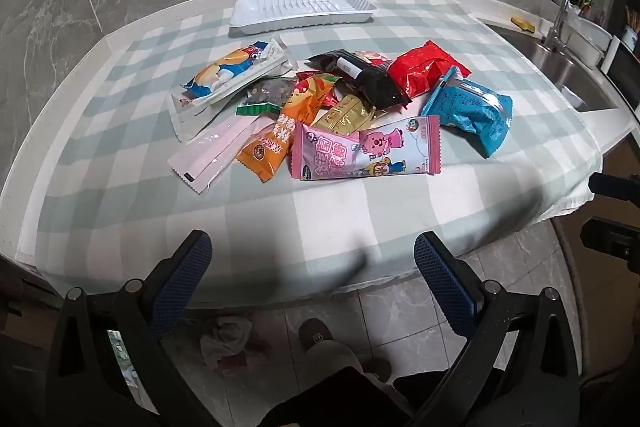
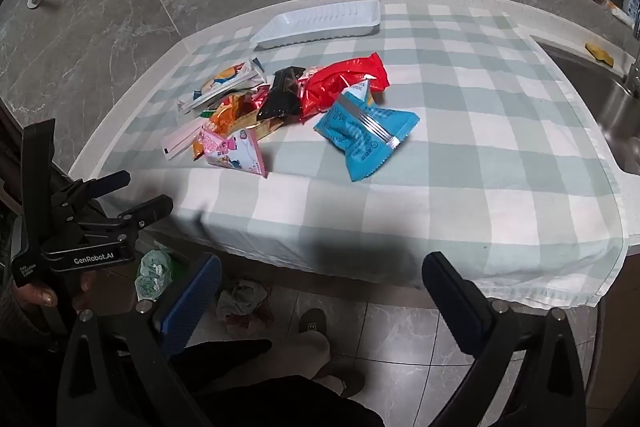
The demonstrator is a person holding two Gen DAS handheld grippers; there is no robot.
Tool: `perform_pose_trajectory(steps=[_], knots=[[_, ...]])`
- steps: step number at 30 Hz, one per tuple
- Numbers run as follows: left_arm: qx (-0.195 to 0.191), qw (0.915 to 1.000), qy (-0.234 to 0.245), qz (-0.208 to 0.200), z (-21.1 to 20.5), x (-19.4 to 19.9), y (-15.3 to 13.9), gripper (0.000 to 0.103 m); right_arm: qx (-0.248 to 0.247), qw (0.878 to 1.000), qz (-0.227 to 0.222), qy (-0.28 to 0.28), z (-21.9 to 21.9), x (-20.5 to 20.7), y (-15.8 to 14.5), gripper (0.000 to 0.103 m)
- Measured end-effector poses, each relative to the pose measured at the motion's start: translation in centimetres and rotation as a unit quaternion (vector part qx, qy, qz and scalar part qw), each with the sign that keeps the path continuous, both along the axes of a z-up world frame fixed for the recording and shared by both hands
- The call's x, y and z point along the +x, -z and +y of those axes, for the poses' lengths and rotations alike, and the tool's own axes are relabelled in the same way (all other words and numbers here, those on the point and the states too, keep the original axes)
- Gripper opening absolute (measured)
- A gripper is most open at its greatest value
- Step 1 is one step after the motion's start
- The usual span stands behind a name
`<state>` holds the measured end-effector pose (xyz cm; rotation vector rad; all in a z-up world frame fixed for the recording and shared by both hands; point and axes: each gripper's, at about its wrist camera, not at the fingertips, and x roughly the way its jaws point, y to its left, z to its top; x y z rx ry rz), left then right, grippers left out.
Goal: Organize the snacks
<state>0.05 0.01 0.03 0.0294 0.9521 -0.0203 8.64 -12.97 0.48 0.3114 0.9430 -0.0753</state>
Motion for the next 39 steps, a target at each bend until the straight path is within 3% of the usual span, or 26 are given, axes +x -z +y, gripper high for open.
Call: perform_pose_trajectory(steps=[39], knots=[[0.009, 0.9998, 0.016, 0.001, -1.2, -0.2, 0.1, 0.103, -0.002, 1.000, -0.001, -0.001, -0.1, 0.0, -0.1, 0.103]])
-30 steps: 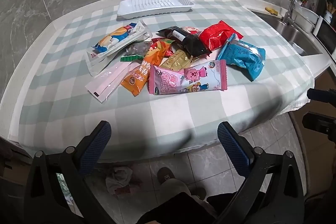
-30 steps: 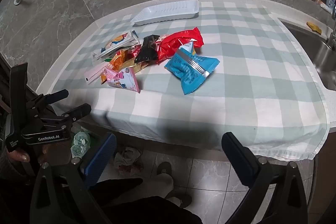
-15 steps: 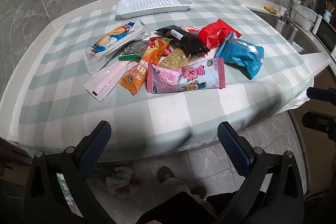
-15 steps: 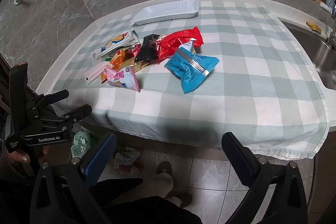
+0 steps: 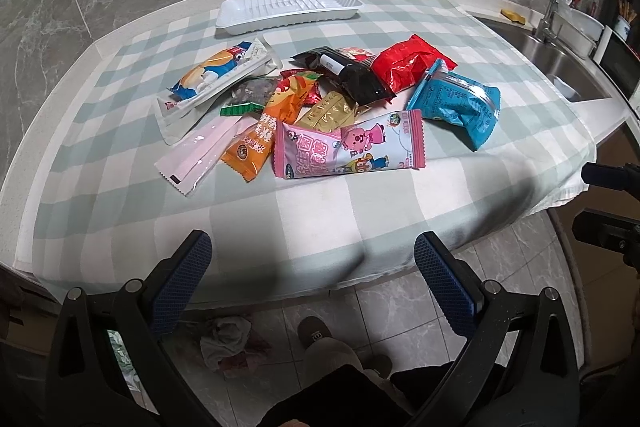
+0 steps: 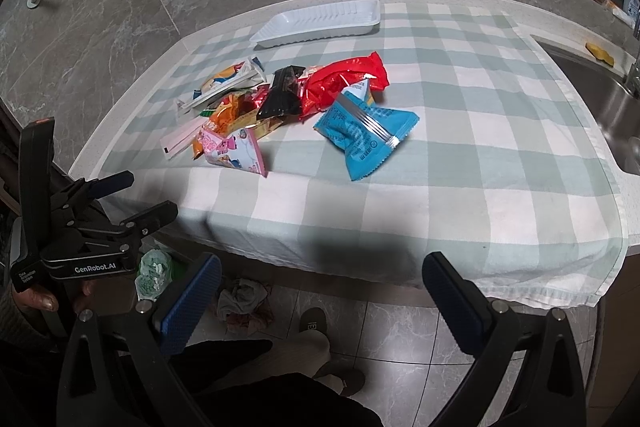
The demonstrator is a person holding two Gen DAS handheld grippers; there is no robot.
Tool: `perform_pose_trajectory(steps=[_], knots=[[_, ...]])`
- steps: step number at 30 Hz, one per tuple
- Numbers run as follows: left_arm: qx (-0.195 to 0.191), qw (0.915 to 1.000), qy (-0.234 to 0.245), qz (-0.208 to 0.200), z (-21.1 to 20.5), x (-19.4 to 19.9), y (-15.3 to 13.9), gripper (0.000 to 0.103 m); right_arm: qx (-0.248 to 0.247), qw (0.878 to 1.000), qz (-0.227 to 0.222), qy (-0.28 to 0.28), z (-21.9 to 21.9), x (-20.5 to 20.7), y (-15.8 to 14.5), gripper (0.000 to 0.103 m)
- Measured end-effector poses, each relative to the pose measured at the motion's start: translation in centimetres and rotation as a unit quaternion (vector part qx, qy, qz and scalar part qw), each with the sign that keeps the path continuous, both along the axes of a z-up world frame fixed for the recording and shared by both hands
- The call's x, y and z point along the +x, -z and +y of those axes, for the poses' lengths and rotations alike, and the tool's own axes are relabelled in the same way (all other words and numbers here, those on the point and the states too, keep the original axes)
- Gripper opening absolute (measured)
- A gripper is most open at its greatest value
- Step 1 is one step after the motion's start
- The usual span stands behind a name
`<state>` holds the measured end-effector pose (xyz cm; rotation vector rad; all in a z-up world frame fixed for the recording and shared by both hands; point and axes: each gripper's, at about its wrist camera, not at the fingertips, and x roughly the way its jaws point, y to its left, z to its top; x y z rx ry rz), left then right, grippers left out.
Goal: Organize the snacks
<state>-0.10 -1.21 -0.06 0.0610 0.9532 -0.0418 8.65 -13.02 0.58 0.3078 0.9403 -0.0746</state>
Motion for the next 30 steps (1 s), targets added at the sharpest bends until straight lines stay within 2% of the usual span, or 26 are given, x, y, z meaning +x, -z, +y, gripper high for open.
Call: perform_pose_trajectory(steps=[30], knots=[[0.000, 1.0000, -0.001, 0.000, 0.0, 0.2, 0.1, 0.103, -0.006, 1.000, 0.002, -0.009, 1.0, 0.6, -0.1, 0.103]])
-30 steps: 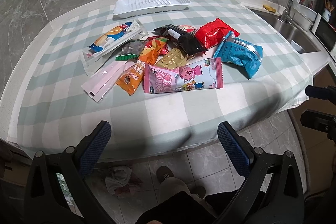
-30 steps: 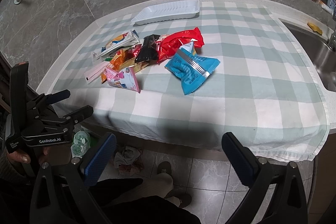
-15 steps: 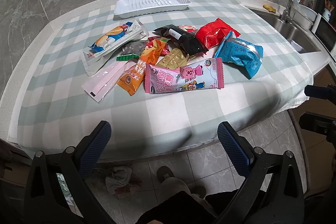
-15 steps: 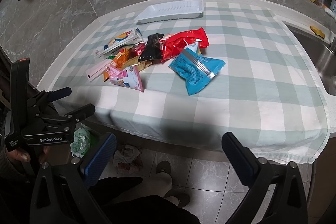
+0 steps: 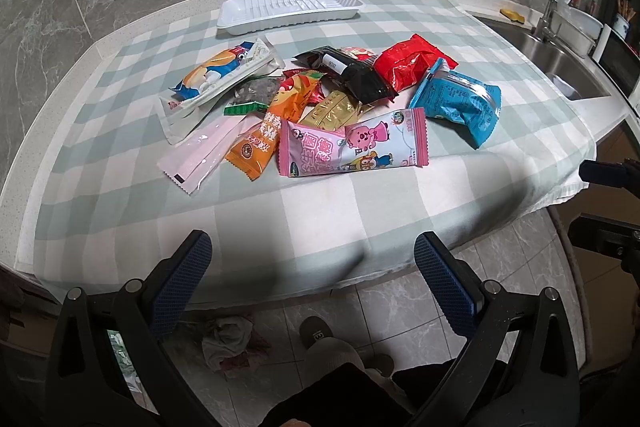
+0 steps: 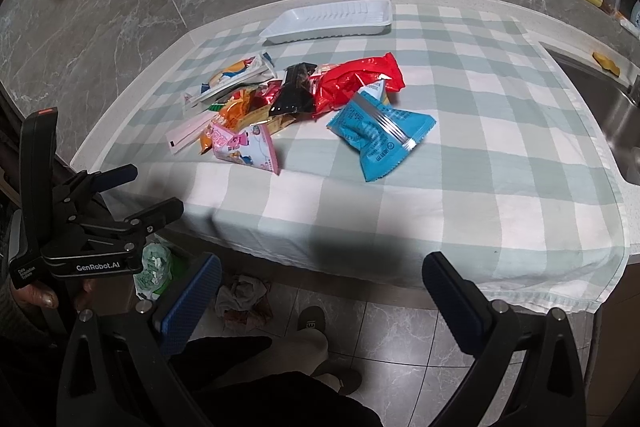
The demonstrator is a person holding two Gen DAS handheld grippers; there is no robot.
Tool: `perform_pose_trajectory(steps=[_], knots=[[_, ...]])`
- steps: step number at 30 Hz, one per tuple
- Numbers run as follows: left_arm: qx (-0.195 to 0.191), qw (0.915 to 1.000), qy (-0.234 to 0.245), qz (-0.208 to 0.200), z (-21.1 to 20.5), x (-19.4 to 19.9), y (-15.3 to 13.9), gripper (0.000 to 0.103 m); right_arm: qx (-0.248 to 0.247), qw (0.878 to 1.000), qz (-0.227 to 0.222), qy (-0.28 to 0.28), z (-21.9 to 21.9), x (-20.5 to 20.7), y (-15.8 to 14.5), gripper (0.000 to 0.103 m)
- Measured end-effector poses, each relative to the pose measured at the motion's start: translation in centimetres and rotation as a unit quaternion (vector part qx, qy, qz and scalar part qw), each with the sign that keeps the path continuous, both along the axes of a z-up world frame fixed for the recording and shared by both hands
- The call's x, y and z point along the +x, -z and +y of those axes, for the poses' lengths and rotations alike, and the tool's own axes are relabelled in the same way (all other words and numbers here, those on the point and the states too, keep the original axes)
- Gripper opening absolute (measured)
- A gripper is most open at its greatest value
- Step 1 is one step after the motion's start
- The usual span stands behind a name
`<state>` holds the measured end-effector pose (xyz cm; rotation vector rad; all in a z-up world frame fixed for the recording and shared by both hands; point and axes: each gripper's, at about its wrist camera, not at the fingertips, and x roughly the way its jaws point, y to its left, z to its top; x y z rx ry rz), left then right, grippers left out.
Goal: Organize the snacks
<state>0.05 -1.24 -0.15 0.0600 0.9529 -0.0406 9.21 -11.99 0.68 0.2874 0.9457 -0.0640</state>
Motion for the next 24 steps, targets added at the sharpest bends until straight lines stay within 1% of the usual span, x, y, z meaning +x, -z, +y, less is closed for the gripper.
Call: perform_pose_trajectory(steps=[24], knots=[[0.001, 1.0000, -0.002, 0.002, 0.93, -0.40, 0.01, 0.103, -0.002, 1.000, -0.001, -0.003, 0.67, -0.01, 0.09, 0.103]])
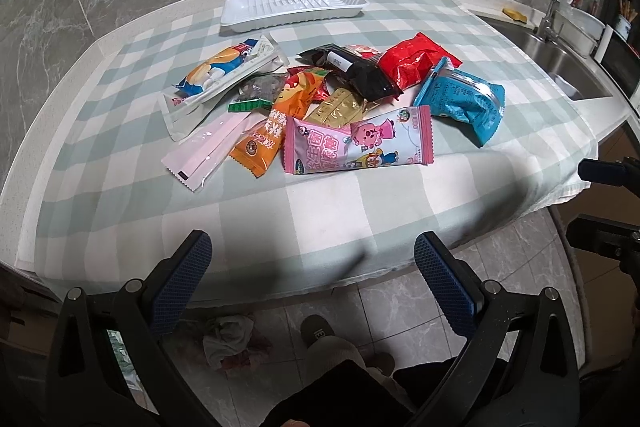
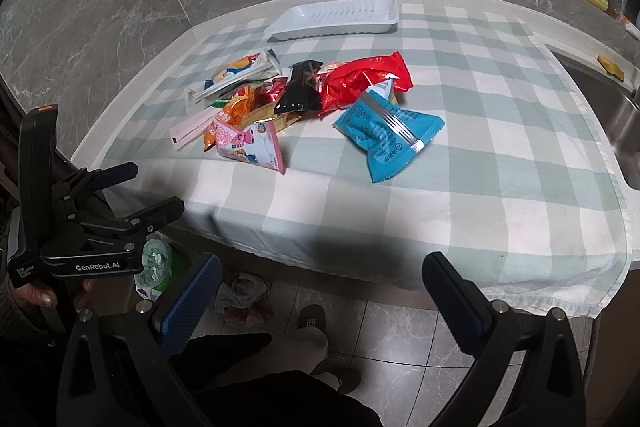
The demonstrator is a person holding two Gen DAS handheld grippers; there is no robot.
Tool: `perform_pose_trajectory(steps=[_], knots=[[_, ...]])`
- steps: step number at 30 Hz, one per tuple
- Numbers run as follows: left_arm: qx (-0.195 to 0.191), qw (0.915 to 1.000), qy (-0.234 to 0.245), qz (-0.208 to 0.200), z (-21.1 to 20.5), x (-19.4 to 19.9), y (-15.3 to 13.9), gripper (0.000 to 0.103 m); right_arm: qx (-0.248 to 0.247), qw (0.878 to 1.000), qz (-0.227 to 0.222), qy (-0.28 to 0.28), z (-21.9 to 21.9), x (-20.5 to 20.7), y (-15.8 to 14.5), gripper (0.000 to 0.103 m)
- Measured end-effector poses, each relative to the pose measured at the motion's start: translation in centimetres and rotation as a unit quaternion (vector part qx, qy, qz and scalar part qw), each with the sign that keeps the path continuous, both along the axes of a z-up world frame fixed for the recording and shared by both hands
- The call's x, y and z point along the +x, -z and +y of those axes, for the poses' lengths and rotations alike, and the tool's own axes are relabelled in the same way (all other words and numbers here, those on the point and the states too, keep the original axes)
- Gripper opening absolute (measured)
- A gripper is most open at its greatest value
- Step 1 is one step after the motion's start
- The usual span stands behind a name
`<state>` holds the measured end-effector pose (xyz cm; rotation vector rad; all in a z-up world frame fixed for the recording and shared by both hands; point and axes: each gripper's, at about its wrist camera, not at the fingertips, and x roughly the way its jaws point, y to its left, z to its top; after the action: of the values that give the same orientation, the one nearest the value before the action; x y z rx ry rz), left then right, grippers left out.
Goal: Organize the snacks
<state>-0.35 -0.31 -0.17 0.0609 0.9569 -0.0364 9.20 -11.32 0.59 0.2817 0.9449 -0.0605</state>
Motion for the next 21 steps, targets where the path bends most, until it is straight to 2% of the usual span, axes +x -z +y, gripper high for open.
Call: perform_pose_trajectory(steps=[12, 21], knots=[[0.020, 0.9998, -0.003, 0.000, 1.3, 1.7, 0.0, 0.103, -0.020, 1.000, 0.012, -0.012, 0.1, 1.8, 0.4, 0.103], [0.058, 0.9983, -0.002, 0.001, 4.5, 5.5, 0.0, 0.103, -0.033, 0.999, 0.025, -0.016, -1.7, 5.1, 0.9, 0.103]])
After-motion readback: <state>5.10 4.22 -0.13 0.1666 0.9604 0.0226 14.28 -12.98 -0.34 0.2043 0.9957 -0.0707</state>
